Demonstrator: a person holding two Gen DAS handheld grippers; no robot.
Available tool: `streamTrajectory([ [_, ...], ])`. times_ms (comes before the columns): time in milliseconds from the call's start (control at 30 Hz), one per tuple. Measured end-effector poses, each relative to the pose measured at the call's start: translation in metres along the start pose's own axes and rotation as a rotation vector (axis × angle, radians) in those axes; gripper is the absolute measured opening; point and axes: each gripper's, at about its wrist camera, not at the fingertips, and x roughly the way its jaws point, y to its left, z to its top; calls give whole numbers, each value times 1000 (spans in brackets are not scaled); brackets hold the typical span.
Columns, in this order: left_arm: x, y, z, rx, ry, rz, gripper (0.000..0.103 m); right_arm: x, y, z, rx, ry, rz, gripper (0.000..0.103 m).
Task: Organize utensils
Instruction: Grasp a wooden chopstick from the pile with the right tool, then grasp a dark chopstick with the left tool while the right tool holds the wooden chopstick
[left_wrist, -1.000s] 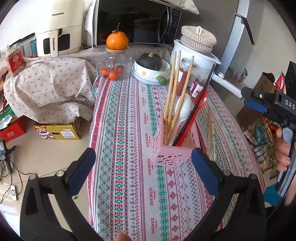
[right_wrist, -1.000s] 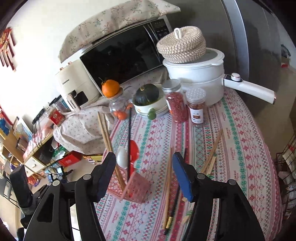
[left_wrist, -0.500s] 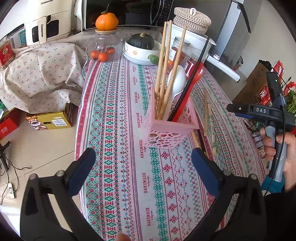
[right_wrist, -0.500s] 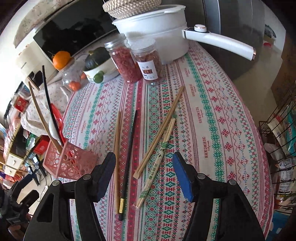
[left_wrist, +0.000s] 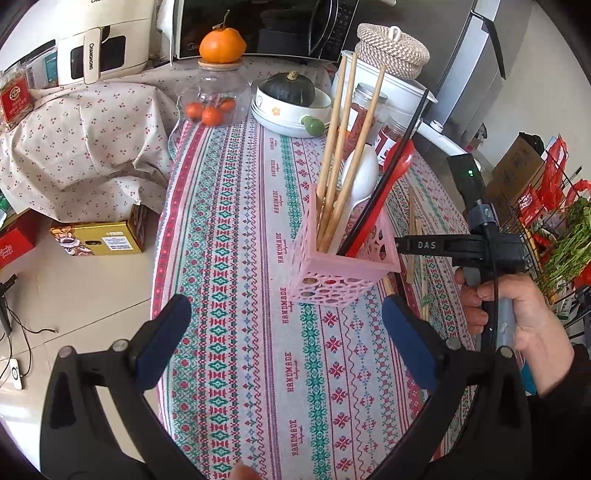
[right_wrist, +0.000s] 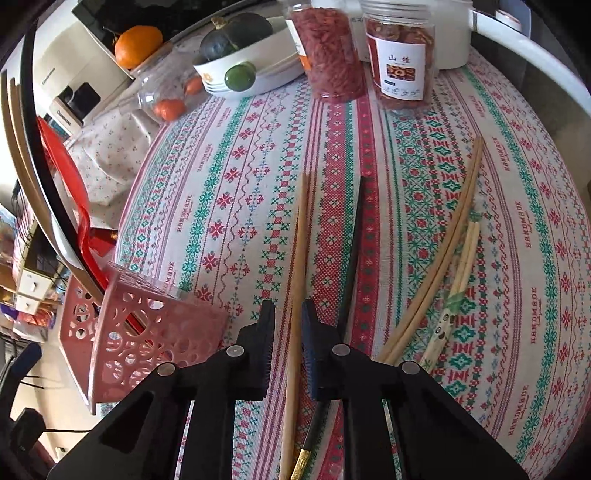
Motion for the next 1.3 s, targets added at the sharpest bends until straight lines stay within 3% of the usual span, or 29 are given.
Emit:
streamTrajectory([
  [267,-6,-10,-5,21,-15,-22,103,18,17,-5,-87,7,-154,7],
  [367,-9,-23,-7,54,-21,-36,103,8,15,-9,-63,-2,-112,7],
  [600,-9,-72,-11,171,-4,-27,103,-57,-17,-26,23,-78,-33,7],
  [800,6,-136,-20,330,28,12,103,-109,-70,-48,101,-148,-49,7],
  [1000,44,-176,-7,338,121,58,101,-137,-119,-59,178,-175,-61,7],
  [1167,99,-193,20,251,250,70,64,-149,-144,-67,214,-180,-60,7],
  [1300,140,-202,41,243,273,152,43,-150,-148,-64,197,-175,-56,7],
])
